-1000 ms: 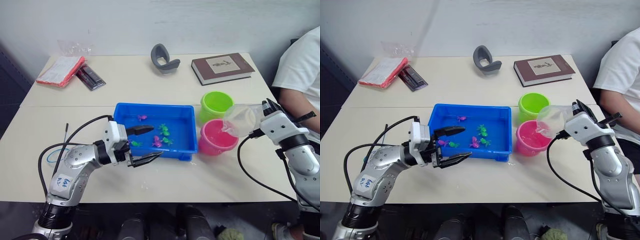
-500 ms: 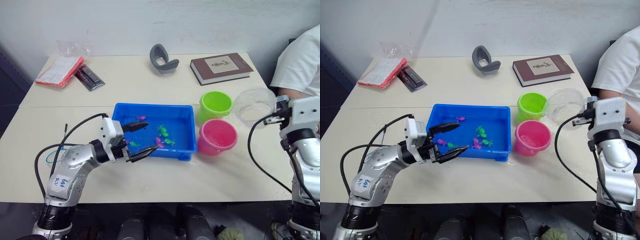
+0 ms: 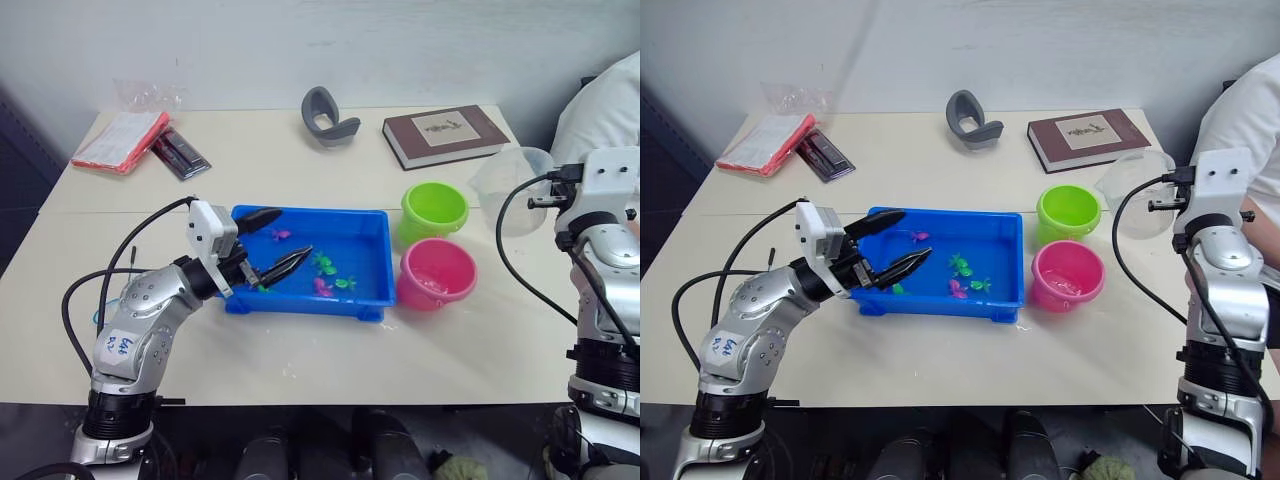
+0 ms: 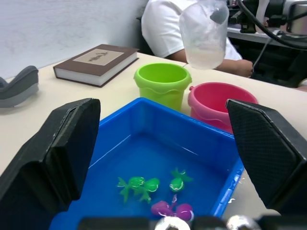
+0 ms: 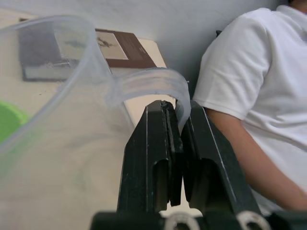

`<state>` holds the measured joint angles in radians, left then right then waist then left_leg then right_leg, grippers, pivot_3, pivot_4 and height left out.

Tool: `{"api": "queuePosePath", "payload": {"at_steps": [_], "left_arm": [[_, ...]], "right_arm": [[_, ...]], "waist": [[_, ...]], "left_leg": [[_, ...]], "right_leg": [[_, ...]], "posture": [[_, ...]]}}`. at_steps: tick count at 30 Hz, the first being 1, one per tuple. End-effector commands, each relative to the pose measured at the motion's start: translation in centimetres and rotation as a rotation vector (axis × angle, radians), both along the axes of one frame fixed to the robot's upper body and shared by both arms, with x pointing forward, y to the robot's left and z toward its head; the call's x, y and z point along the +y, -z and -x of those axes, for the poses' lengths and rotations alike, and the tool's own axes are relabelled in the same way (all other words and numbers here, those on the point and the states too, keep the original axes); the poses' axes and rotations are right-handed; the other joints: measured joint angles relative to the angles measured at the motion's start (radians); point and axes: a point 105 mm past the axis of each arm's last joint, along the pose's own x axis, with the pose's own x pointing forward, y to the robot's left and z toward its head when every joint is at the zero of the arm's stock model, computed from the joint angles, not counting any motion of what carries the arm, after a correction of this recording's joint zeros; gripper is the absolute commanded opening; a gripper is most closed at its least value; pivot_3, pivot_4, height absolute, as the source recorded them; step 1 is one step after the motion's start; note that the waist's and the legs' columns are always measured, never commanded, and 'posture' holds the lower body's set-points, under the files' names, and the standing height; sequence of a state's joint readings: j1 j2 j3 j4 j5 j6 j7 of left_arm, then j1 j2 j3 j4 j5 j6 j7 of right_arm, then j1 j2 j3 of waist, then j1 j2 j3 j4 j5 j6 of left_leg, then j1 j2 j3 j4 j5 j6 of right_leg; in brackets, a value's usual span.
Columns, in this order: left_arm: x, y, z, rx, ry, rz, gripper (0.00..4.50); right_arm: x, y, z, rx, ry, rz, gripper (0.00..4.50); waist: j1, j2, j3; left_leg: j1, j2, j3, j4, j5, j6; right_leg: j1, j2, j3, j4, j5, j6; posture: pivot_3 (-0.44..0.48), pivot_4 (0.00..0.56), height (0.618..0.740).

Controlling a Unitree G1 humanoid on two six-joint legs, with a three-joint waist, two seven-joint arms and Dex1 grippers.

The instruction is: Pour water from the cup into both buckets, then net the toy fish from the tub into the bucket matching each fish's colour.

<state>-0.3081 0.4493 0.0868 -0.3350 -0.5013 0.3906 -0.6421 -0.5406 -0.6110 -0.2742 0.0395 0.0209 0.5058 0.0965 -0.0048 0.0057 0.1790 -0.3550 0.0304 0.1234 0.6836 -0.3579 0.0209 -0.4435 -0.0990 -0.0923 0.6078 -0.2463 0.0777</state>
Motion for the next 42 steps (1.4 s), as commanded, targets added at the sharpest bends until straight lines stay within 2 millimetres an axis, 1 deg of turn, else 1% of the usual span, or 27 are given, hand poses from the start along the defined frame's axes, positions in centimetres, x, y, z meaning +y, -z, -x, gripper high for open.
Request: {"api": "queuePosePath", "payload": {"at_steps": [1, 5, 10, 12, 14, 16, 20, 23, 28, 32, 37, 42], "left_arm": [[-0.2, -0.7, 0.3, -0.047, -0.005, -0.005, 4.5], [-0.6, 0.0, 0.5, -0.02, 0.013, -0.031, 4.5], [-0.5, 0.5, 0.4, 0.005, 0.001, -0.039, 4.5], [-0.5, 0.3, 0.2, -0.013, -0.012, -0.038, 4.5], [-0.5, 0.3, 0.1, -0.018, -0.017, -0.032, 4.5], [-0.8, 0.5, 0.2, -0.012, -0.008, -0.03, 4.5], [-1.4, 0.8, 0.6, 0.003, 0.021, -0.035, 4.5], [-1.3, 0.7, 0.4, -0.002, 0.011, -0.03, 4.5], [-1.1, 0.6, 0.4, -0.013, -0.001, -0.029, 4.5], [-1.0, 0.5, 0.3, -0.022, -0.009, -0.025, 4.5], [-1.1, 0.4, 0.3, -0.03, -0.013, -0.022, 4.5], [-0.9, 0.4, 0.3, -0.038, -0.018, -0.026, 4.5]], "right_arm": [[0.9, -3.4, -0.2, -0.111, -0.015, 0.181, 0.03], [1.0, -3.0, -1.2, -0.109, -0.026, 0.218, 0.03], [2.2, -3.6, -2.0, -0.14, -0.045, 0.339, 0.03], [3.9, -4.1, -2.4, -0.154, -0.089, 0.507, 0.03], [4.7, -4.2, -2.8, -0.165, -0.111, 0.584, 0.03], [4.4, -4.4, -3.1, -0.167, -0.097, 0.575, 0.03], [4.8, -4.8, -3.7, -0.176, -0.098, 0.628, 0.03], [5.2, -5.0, -4.0, -0.174, -0.105, 0.694, 0.03], [5.2, -5.2, -4.5, -0.164, -0.099, 0.775, 0.03], [5.7, -5.3, -4.7, -0.176, -0.11, 0.832, 0.03], [6.2, -5.0, -4.9, -0.185, -0.126, 0.895, 0.03], [6.8, -4.7, -4.8, -0.214, -0.136, 0.998, 0.03]], "waist": [[0.0, 0.0, 0.0], [-0.002, 0.0, 0.0], [-0.003, 0.0, 0.0], [-0.004, 0.0, 0.0], [-0.008, 0.0, 0.0], [-0.012, 0.0, 0.0], [-0.014, 0.0, 0.0], [-0.019, 0.0, 0.0], [-0.023, 0.0, 0.0], [-0.023, 0.0, 0.0], [-0.024, 0.0, 0.0], [-0.024, 0.0, 0.0]], "left_leg": [[0.0, 0.0, 0.0, 0.0, 0.0, 0.0], [0.0, 0.0, 0.001, 0.0, 0.0, -0.001], [0.0, 0.001, 0.001, 0.0, 0.001, -0.001], [0.0, 0.001, 0.001, 0.0, 0.001, -0.001], [0.0, 0.001, 0.001, 0.0, 0.001, -0.001], [0.0, 0.001, 0.001, 0.0, 0.001, -0.002], [0.0, 0.001, 0.0, 0.0, 0.001, -0.002], [0.0, 0.001, 0.0, 0.0, 0.001, -0.002], [0.0, 0.001, 0.0, 0.0, 0.001, -0.002], [0.0, 0.001, 0.0, 0.0, 0.001, -0.002], [0.0, 0.001, 0.0, 0.0, 0.002, -0.002], [0.0, 0.001, 0.0, 0.0, 0.002, -0.003]], "right_leg": [[0.0, 0.0, 0.0, 0.0, 0.0, 0.0], [0.0, 0.001, -0.001, 0.0, 0.0, 0.0], [0.0, 0.001, 0.0, 0.0, 0.0, 0.0], [0.0, 0.0, 0.0, 0.0, 0.0, 0.0], [-0.001, 0.0, 0.0, 0.0, 0.0, 0.0], [-0.001, 0.0, 0.0, 0.0, 0.0, 0.0], [-0.001, 0.0, 0.0, 0.0, 0.0, 0.0], [-0.001, 0.0, 0.001, 0.0, 0.0, 0.0], [-0.001, 0.0, 0.001, 0.0, 0.0, 0.0], [-0.001, 0.0, 0.003, 0.0, 0.0, 0.0], [-0.001, 0.0, 0.005, 0.0, 0.0, 0.0], [-0.001, 0.0, 0.006, 0.0, 0.0, 0.0]], "posture": [[0.0, 0.15, 0.74], [0.0, 0.15, 0.74], [0.0, 0.15, 0.74], [0.0, 0.15, 0.74], [0.0, 0.15, 0.74], [0.0, 0.15, 0.74], [0.0, 0.15, 0.74], [0.0, 0.15, 0.74], [0.0, 0.15, 0.74], [0.0, 0.15, 0.74], [0.0, 0.15, 0.74], [0.0, 0.15, 0.74]]}}
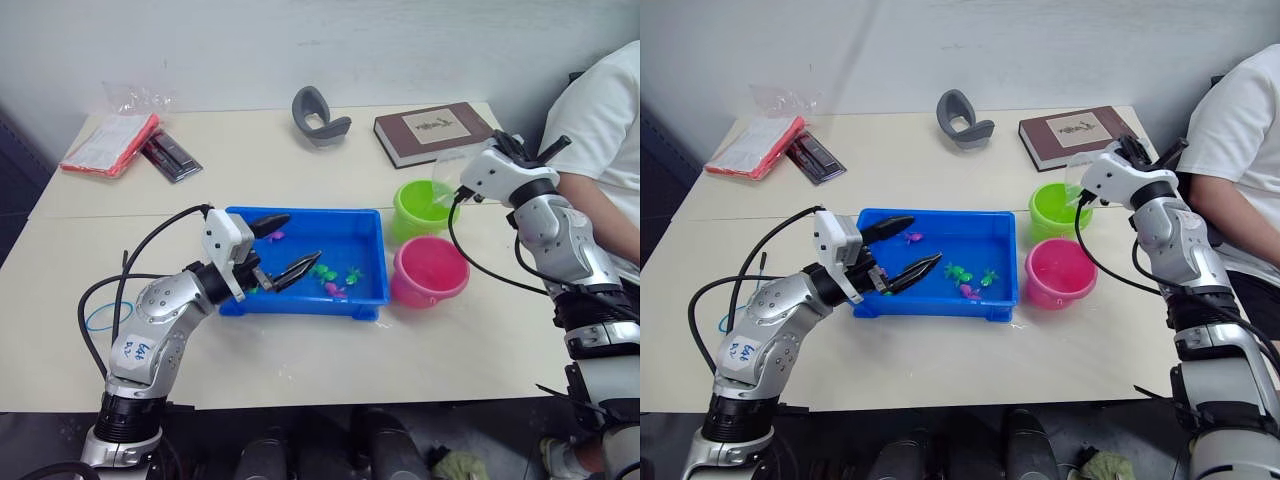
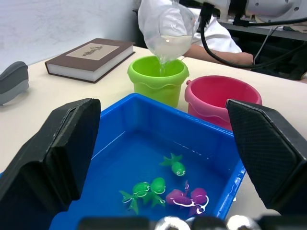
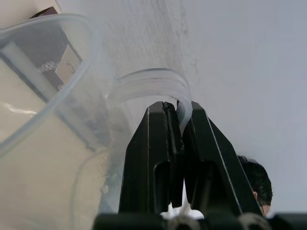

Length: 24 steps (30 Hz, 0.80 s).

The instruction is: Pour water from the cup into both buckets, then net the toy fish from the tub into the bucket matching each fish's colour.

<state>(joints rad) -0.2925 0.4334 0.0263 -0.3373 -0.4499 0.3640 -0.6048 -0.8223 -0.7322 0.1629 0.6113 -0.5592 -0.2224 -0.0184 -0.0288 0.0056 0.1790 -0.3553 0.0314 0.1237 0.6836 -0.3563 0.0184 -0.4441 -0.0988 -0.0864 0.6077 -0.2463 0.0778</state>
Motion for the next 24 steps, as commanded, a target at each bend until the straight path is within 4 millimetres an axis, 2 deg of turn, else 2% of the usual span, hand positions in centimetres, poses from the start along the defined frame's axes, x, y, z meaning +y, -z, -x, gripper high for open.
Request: {"api": "queuePosePath", "payload": {"at_steps": [1, 7, 16, 19, 21, 24], "left_arm": [[0.2, -0.7, 0.3, -0.045, -0.008, 0.003, 4.5], [0.2, -0.6, 0.5, -0.055, -0.003, -0.012, 4.5], [0.2, -0.7, 0.6, -0.068, 0.007, -0.016, 4.5], [0.2, -0.7, 0.6, -0.07, 0.01, -0.017, 4.5], [0.1, -0.6, 0.7, -0.072, 0.015, -0.02, 4.5], [0.1, -0.6, 0.8, -0.073, 0.018, -0.027, 4.5]], "right_arm": [[0.2, -3.2, 0.6, -0.13, -0.02, 0.069, 0.03], [0.8, -3.4, 1.1, -0.199, -0.055, 0.132, 0.03], [0.2, -3.9, 1.0, -0.236, -0.038, 0.192, 0.03], [0.2, -3.3, 1.0, -0.228, -0.042, 0.187, 0.03], [0.2, -2.8, 0.9, -0.205, -0.046, 0.141, 0.03], [-0.4, -3.3, 1.3, -0.219, -0.042, -0.002, 0.03]], "waist": [[0.0, 0.0, 0.0], [0.0, 0.0, 0.0], [-0.001, 0.0, 0.0], [-0.001, 0.0, 0.0], [-0.001, 0.0, 0.0], [0.0, 0.0, 0.0]], "left_leg": [[0.0, 0.0, 0.0, 0.0, 0.0, 0.0], [0.0, 0.0, 0.0, 0.0, 0.0, 0.0], [0.0, 0.0, 0.0, 0.0, 0.0, -0.001], [0.0, 0.0, 0.0, 0.0, 0.001, -0.001], [0.0, 0.0, 0.0, 0.0, 0.001, -0.001], [0.0, 0.0, 0.0, 0.0, 0.001, -0.001]], "right_leg": [[0.0, 0.0, 0.0, 0.0, 0.0, 0.0], [0.0, 0.0, 0.0, 0.0, 0.0, 0.0], [0.0, 0.0, 0.001, 0.0, 0.0, 0.0], [0.0, 0.0, 0.001, 0.0, 0.0, 0.0], [0.0, 0.0, 0.001, 0.0, 0.0, 0.0], [0.0, 0.001, 0.001, 0.0, 0.0, 0.0]], "posture": [[0.0, 0.15, 0.74], [0.0, 0.15, 0.74], [0.0, 0.15, 0.74], [0.0, 0.15, 0.74], [0.0, 0.15, 0.74], [0.0, 0.15, 0.74]]}}
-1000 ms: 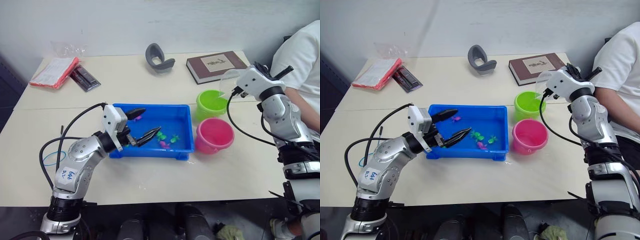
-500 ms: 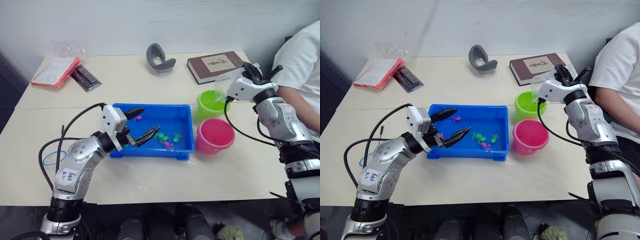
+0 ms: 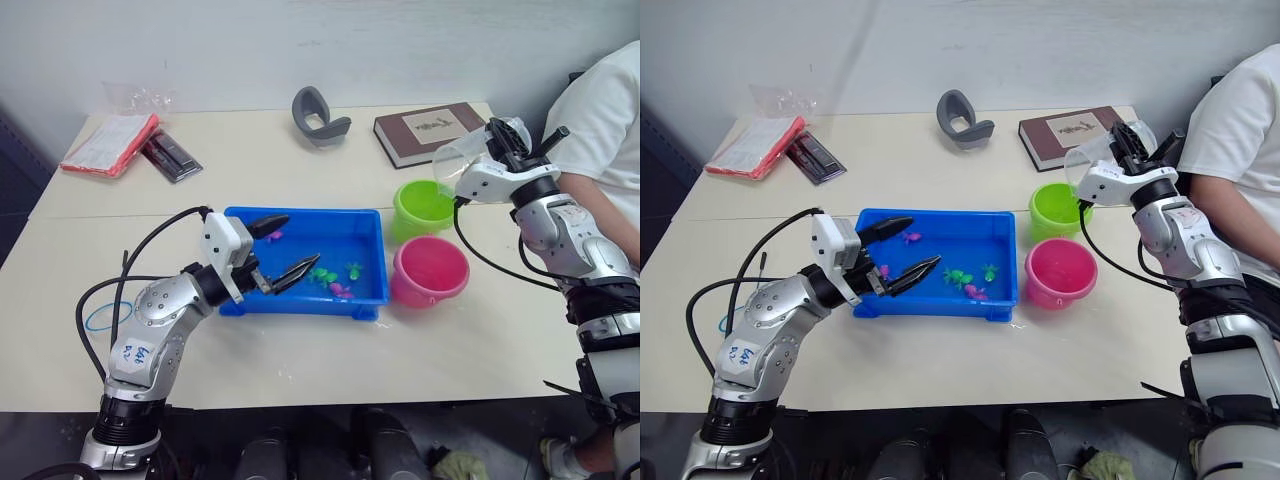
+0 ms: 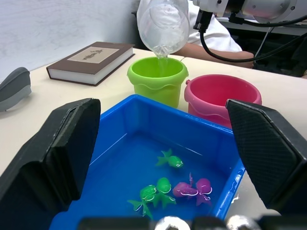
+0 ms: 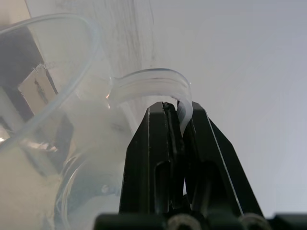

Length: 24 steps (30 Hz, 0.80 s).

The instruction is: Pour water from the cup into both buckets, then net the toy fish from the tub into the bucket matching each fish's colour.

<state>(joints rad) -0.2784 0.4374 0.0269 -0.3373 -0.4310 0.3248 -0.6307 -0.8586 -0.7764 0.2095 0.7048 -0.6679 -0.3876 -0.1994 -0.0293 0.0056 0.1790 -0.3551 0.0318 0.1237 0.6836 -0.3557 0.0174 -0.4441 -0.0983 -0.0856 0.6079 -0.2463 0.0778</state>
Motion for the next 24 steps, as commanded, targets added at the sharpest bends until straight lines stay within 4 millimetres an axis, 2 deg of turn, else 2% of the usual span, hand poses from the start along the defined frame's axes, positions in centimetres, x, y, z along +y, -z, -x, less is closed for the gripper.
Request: {"api": "queuePosePath", "payload": {"at_steps": [1, 4, 6, 8, 10, 13, 15, 18, 21, 24], "left_arm": [[0.1, -0.6, 0.5, -0.044, 0.006, -0.009, 4.5], [0.2, -0.6, 0.6, -0.041, 0.008, -0.002, 4.5], [0.2, -0.7, 0.6, -0.042, 0.014, -0.004, 4.5], [0.2, -0.8, 0.7, -0.047, 0.029, 0.001, 4.5], [0.1, -1.2, 0.8, -0.055, 0.048, 0.015, 4.5], [-0.1, -1.7, 1.4, -0.074, 0.103, 0.025, 4.5], [-0.6, -1.6, 2.6, -0.04, 0.196, 0.03, 4.5], [-1.2, -0.9, 4.7, 0.017, 0.353, -0.022, 4.5], [-1.2, -0.3, 5.7, 0.051, 0.424, -0.075, 4.5], [-1.2, -0.1, 5.9, 0.058, 0.443, -0.092, 4.5]], "right_arm": [[-1.0, -2.4, 0.9, -0.084, -0.011, -0.189, 0.03], [-4.0, -1.7, 1.0, -0.002, -0.001, -0.595, 0.03], [-4.6, -1.4, 1.3, 0.04, -0.032, -0.745, 0.03], [-5.7, -1.3, 1.9, 0.067, -0.086, -0.967, 0.03], [-7.4, -1.4, 2.9, 0.051, -0.103, -1.129, 0.03], [-10.1, -0.4, 4.5, 0.036, -0.087, -1.313, 0.03], [-11.6, 1.3, 5.6, 0.036, -0.077, -1.461, 0.03], [-13.5, 5.1, 7.4, 0.015, -0.016, -1.607, 0.03], [-13.6, 9.5, 8.3, 0.073, 0.077, -1.65, 0.03], [-12.9, 11.5, 8.5, 0.117, 0.115, -1.643, 0.03]], "waist": [[0.001, 0.0, 0.0], [0.001, 0.0, 0.0], [0.004, 0.0, 0.0], [0.003, 0.0, 0.0], [0.003, 0.0, 0.0], [0.007, 0.0, 0.0], [0.009, 0.0, 0.0], [0.007, -0.001, 0.0], [0.001, -0.001, 0.0], [-0.005, -0.001, 0.0]], "left_leg": [[0.0, 0.0, 0.0, 0.0, 0.0, 0.0], [0.0, 0.0, 0.0, 0.0, 0.0, 0.0], [0.0, 0.0, -0.001, 0.0, 0.0, 0.0], [0.0, 0.0, -0.001, 0.0, 0.0, 0.001], [0.0, 0.0, -0.001, 0.0, 0.0, 0.001], [-0.001, 0.0, -0.002, 0.0, 0.0, 0.001], [-0.001, 0.0, -0.002, 0.0, 0.0, 0.001], [-0.001, 0.0, -0.002, 0.0, 0.0, 0.001], [0.0, -0.001, -0.001, 0.0, 0.0, 0.001], [0.002, -0.001, 0.002, 0.0, 0.0, 0.001]], "right_leg": [[0.0, 0.0, 0.0, 0.0, 0.0, 0.0], [0.0, 0.0, 0.0, 0.0, 0.0, 0.0], [0.0, 0.0, 0.0, 0.0, 0.0, 0.0], [0.0, 0.0, 0.0, 0.0, 0.0, 0.0], [0.0, 0.0, 0.0, 0.0, 0.0, 0.0], [0.0, 0.0, -0.001, 0.0, 0.0, 0.0], [0.001, -0.001, -0.001, 0.0, 0.0, 0.0], [0.001, 0.0, -0.001, 0.0, 0.0, 0.0], [0.0, 0.0, 0.001, 0.001, 0.0, 0.0], [0.0, 0.001, 0.004, 0.001, 0.0, 0.0]], "posture": [[0.0, 0.15, 0.74], [0.0, 0.15, 0.74], [0.0, 0.15, 0.74], [0.0, 0.15, 0.74], [0.0, 0.15, 0.74], [0.0, 0.15, 0.74], [0.0, 0.15, 0.74], [0.0, 0.15, 0.74], [0.0, 0.15, 0.74], [0.0, 0.15, 0.74]]}}
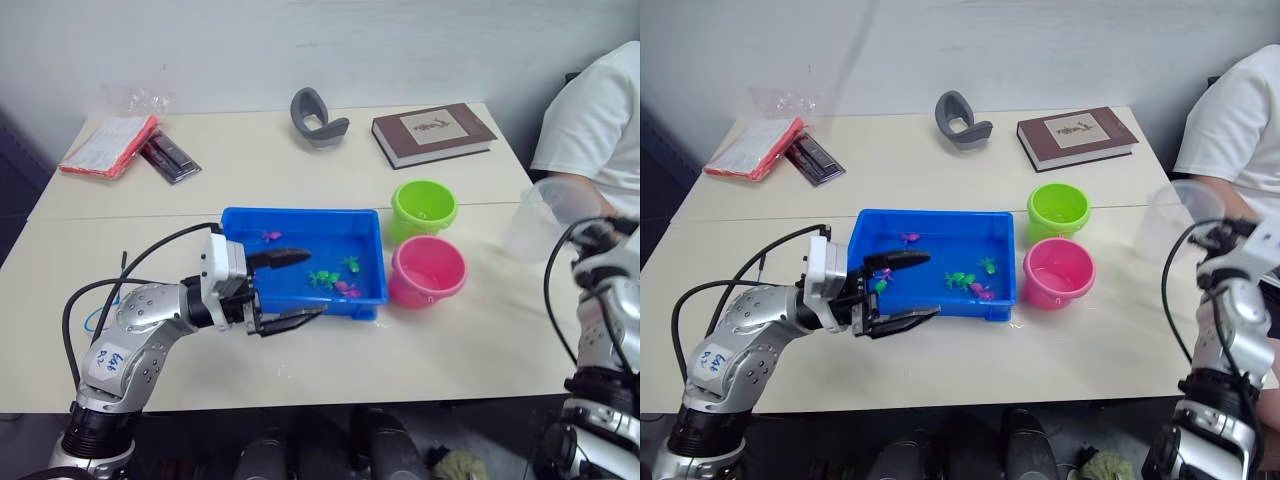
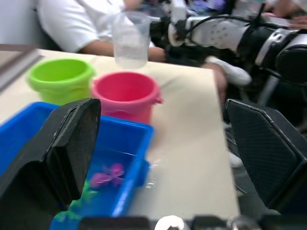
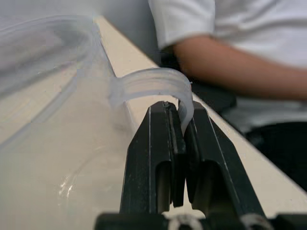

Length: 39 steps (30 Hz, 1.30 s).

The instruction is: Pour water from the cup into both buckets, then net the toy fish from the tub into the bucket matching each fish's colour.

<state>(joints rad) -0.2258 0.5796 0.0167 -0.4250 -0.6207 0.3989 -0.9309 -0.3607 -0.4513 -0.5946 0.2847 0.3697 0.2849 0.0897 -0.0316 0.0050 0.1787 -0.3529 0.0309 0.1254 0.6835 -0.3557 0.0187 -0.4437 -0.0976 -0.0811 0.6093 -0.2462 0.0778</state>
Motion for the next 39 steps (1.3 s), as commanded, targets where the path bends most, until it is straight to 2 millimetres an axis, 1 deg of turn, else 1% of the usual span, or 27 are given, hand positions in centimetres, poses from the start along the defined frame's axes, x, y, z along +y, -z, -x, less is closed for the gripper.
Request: {"api": "queuePosePath", "payload": {"at_steps": [1, 6, 9, 11, 12, 13, 16, 18, 19, 22, 23, 25, 28, 29, 30, 31, 32, 33, 34, 35, 36, 37, 38, 39], "left_arm": [[-0.3, -0.6, 1.0, -0.024, 0.06, -0.011, 4.5], [-0.3, -0.6, 1.2, -0.017, 0.077, -0.013, 4.5], [-0.1, -0.7, 1.0, -0.016, 0.071, -0.018, 4.5], [0.0, -0.8, 0.9, -0.015, 0.07, -0.024, 4.5], [0.0, -0.8, 0.9, -0.013, 0.071, -0.028, 4.5], [0.0, -0.8, 0.9, -0.012, 0.074, -0.033, 4.5], [0.5, -0.6, 1.0, -0.006, 0.068, -0.059, 4.5], [1.1, -0.2, 0.9, -0.004, 0.05, -0.104, 4.5], [1.5, 0.1, 1.0, -0.004, 0.043, -0.133, 4.5], [3.0, 0.7, 1.0, 0.016, -0.011, -0.185, 4.5], [3.7, 0.8, 1.0, 0.027, -0.039, -0.196, 4.5], [4.4, 1.1, 1.1, 0.039, -0.069, -0.207, 4.5], [7.3, 1.5, 0.9, 0.073, -0.197, -0.222, 4.5], [8.4, 1.4, 0.6, 0.074, -0.266, -0.205, 4.5], [9.1, 1.3, 0.4, 0.072, -0.309, -0.191, 4.5], [9.5, 1.1, 0.3, 0.07, -0.333, -0.182, 4.5], [10.7, 1.1, 0.0, 0.064, -0.405, -0.177, 4.5], [11.5, 1.1, -0.1, 0.061, -0.451, -0.176, 4.5], [12.8, 0.9, -0.3, 0.045, -0.527, -0.178, 4.5], [14.7, 0.7, -0.4, 0.032, -0.637, -0.172, 4.5], [16.8, 0.6, -0.4, 0.016, -0.766, -0.18, 4.5], [19.3, 0.5, -0.1, -0.012, -0.907, -0.19, 4.5], [20.7, 0.5, 0.2, -0.031, -0.994, -0.198, 4.5], [22.4, 0.7, 0.8, -0.045, -1.089, -0.213, 4.5]], "right_arm": [[0.9, -0.7, -0.2, -0.049, -0.009, 0.031, 0.03], [3.0, 2.1, -0.6, -0.017, -0.057, 0.001, 0.03], [3.1, 2.4, -0.7, -0.036, -0.035, -0.005, 0.03], [2.8, 2.6, -0.7, -0.026, -0.014, 0.011, 0.78], [2.7, 2.7, -0.5, -0.022, -0.012, 0.012, 1.05], [2.6, 2.9, -0.3, -0.017, -0.014, 0.01, 1.49], [2.6, 3.1, 0.7, -0.005, -0.035, 0.002, 2.93], [2.7, 3.0, 1.6, 0.012, -0.052, 0.02, 4.03], [2.6, 2.9, 2.3, 0.015, -0.052, 0.025, 4.42], [2.5, 2.6, 4.8, 0.028, -0.083, 0.013, 4.48], [3.1, 2.0, 5.6, 0.023, -0.152, 0.013, 4.48], [4.1, 1.4, 6.6, 0.018, -0.247, 0.008, 4.48], [5.8, -1.4, 8.6, 0.009, -0.468, 0.116, 4.48], [6.7, -3.3, 8.8, -0.04, -0.557, 0.186, 4.48], [7.3, -4.4, 9.0, -0.075, -0.611, 0.23, 4.48], [7.6, -5.2, 9.1, -0.096, -0.644, 0.258, 4.48], [8.8, -7.0, 9.0, -0.144, -0.731, 0.33, 4.48], [9.5, -8.0, 9.0, -0.17, -0.787, 0.375, 4.48], [10.9, -9.8, 9.3, -0.248, -0.889, 0.434, 4.48], [12.4, -11.0, 9.4, -0.282, -0.991, 0.512, 4.48], [14.0, -11.6, 9.5, -0.294, -1.089, 0.576, 4.48], [15.8, -11.8, 9.6, -0.3, -1.201, 0.614, 4.48], [16.8, -11.7, 9.6, -0.296, -1.268, 0.631, 4.48], [17.7, -11.9, 9.7, -0.336, -1.324, 0.596, 4.48]], "waist": [[-0.004, 0.0, 0.0], [-0.003, 0.0, 0.0], [0.0, 0.0, 0.0], [0.001, 0.0, 0.0], [0.001, 0.0, 0.0], [0.001, 0.0, 0.0], [0.004, 0.0, 0.0], [0.003, 0.0, 0.0], [0.003, 0.0, 0.0], [0.003, 0.0, 0.0], [0.004, 0.0, 0.0], [0.003, 0.0, 0.0], [0.001, 0.0, 0.0], [0.0, 0.0, 0.0], [0.001, -0.001, 0.001], [0.002, -0.002, 0.0], [0.003, -0.004, 0.0], [0.003, -0.005, 0.0], [0.004, -0.005, 0.001], [0.003, -0.006, 0.001], [0.0, -0.006, 0.001], [-0.001, -0.007, 0.002], [-0.001, -0.009, 0.002], [0.002, -0.013, 0.001]], "left_leg": [[0.001, 0.0, 0.001, 0.0, 0.0, 0.0], [0.002, 0.0, 0.001, 0.0, 0.001, -0.001], [0.002, 0.0, 0.001, 0.0, 0.001, -0.001], [0.002, 0.0, 0.001, 0.0, 0.001, -0.001], [0.002, 0.0, 0.001, 0.0, 0.001, -0.001], [0.002, 0.0, 0.001, 0.0, 0.001, -0.001], [0.001, 0.0, 0.0, 0.0, 0.001, -0.001], [0.001, 0.0, -0.001, 0.0, 0.001, -0.001], [0.001, 0.0, -0.001, 0.0, 0.001, -0.001], [0.001, 0.0, -0.001, 0.0, 0.001, -0.001], [0.001, 0.0, -0.001, -0.001, 0.001, -0.001], [0.001, 0.001, -0.001, -0.001, 0.001, -0.001], [0.001, 0.001, -0.001, -0.001, -0.002, 0.002], [0.002, 0.001, 0.0, -0.001, -0.005, 0.005], [0.002, 0.001, 0.0, -0.001, -0.006, 0.006], [0.002, 0.001, 0.0, -0.001, -0.006, 0.006], [0.002, 0.001, -0.001, -0.001, -0.006, 0.006], [0.002, 0.001, -0.001, -0.001, -0.006, 0.006], [0.002, 0.001, -0.001, -0.001, -0.006, 0.006], [0.002, 0.001, -0.001, -0.001, -0.006, 0.006], [0.002, 0.001, -0.001, -0.001, -0.006, 0.006], [0.002, 0.001, -0.001, -0.001, -0.006, 0.006], [0.002, 0.002, -0.001, -0.001, -0.007, 0.005], [0.002, 0.004, -0.001, -0.001, -0.007, 0.004]], "right_leg": [[0.0, 0.0, 0.002, -0.001, 0.0, 0.0], [0.0, 0.002, 0.004, 0.001, 0.0, -0.001], [0.0, 0.001, 0.004, 0.001, 0.0, -0.001], [0.0, 0.001, 0.004, 0.001, 0.0, -0.001], [0.0, 0.001, 0.004, 0.001, 0.0, -0.001], [0.0, 0.001, 0.004, 0.001, 0.0, -0.001], [0.0, 0.001, 0.004, 0.001, 0.0, -0.001], [0.0, 0.001, 0.003, 0.001, 0.0, -0.001], [0.0, 0.001, 0.003, 0.001, 0.0, -0.001], [0.0, 0.0, 0.004, 0.0, 0.0, -0.001], [0.0, 0.0, 0.004, 0.0, 0.0, -0.001], [-0.001, -0.001, 0.003, -0.001, 0.0, -0.001], [-0.001, -0.001, 0.004, -0.001, 0.0, -0.001], [-0.001, -0.002, 0.004, -0.001, 0.0, -0.001], [0.0, -0.001, 0.004, -0.001, 0.0, -0.001], [0.0, 0.0, 0.004, -0.001, 0.0, -0.001], [0.0, 0.001, 0.003, -0.001, 0.0, -0.001], [0.0, 0.001, 0.003, -0.001, 0.0, -0.001], [0.0, 0.001, 0.003, -0.001, 0.0, -0.002], [0.0, 0.001, 0.003, -0.001, 0.0, -0.002], [0.0, 0.001, 0.003, -0.001, 0.0, -0.002], [-0.001, 0.001, 0.003, -0.001, 0.0, -0.002], [-0.001, 0.0, 0.003, -0.002, 0.0, -0.002], [-0.001, 0.0, 0.003, -0.002, -0.001, -0.003]], "posture": [[0.0, 0.15, 0.74], [0.0, 0.15, 0.74], [0.0, 0.15, 0.74], [0.0, 0.15, 0.74], [0.0, 0.15, 0.74], [0.0, 0.15, 0.74], [0.0, 0.15, 0.74], [0.0, 0.15, 0.74], [0.0, 0.15, 0.74], [0.0, 0.15, 0.74], [0.0, 0.15, 0.74], [0.0, 0.15, 0.74], [0.0, 0.15, 0.74], [0.0, 0.15, 0.74], [0.0, 0.15, 0.74], [0.0, 0.15, 0.74], [0.0, 0.15, 0.74], [0.0, 0.15, 0.74], [0.0, 0.15, 0.74], [0.0, 0.15, 0.74], [0.0, 0.15, 0.74], [0.0, 0.15, 0.74], [0.0, 0.15, 0.74], [0.0, 0.15, 0.74]]}}
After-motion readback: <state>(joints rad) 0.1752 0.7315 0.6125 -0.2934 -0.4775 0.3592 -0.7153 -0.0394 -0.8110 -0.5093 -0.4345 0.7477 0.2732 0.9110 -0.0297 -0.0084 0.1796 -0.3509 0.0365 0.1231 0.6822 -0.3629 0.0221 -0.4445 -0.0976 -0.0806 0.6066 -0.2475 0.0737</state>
